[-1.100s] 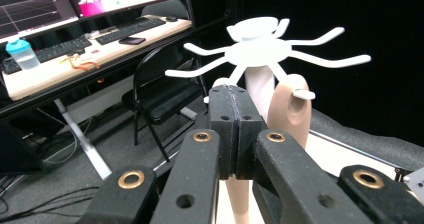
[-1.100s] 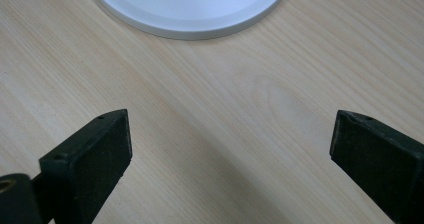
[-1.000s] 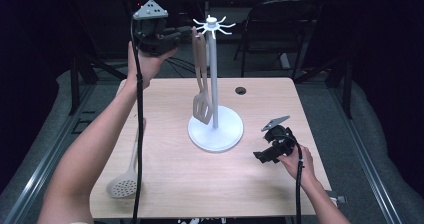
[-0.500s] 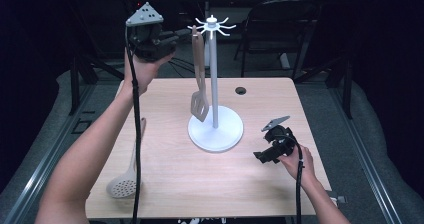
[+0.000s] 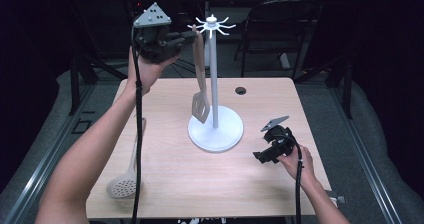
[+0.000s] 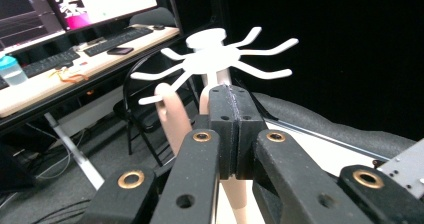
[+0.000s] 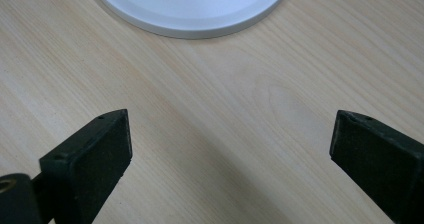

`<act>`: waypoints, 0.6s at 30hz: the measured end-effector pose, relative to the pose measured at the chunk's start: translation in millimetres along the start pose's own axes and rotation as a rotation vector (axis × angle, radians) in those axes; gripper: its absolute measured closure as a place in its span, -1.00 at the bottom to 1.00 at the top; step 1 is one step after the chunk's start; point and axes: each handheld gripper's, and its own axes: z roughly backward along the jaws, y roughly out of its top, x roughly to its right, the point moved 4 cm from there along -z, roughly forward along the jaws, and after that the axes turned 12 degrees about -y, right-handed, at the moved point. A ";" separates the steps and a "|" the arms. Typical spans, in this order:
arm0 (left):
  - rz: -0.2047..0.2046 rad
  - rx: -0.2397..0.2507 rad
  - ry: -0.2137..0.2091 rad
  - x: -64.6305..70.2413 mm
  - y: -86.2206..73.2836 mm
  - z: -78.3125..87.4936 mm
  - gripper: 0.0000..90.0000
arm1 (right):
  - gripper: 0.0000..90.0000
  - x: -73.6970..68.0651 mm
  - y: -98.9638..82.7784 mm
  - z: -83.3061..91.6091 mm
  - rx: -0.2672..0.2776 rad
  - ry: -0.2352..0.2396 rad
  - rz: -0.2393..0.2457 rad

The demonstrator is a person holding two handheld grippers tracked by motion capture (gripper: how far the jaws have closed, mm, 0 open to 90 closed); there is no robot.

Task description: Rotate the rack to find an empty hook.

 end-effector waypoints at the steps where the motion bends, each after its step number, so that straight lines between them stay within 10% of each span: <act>1: 0.005 0.000 0.003 -1.1 -0.2 -0.6 1.00 | -0.94 0.0 -0.2 0.1 -0.001 0.007 -0.001; 18: 0.035 -0.015 0.039 -16.6 -4.1 -3.1 1.00 | -0.94 0.0 0.0 0.0 -0.002 -0.001 0.000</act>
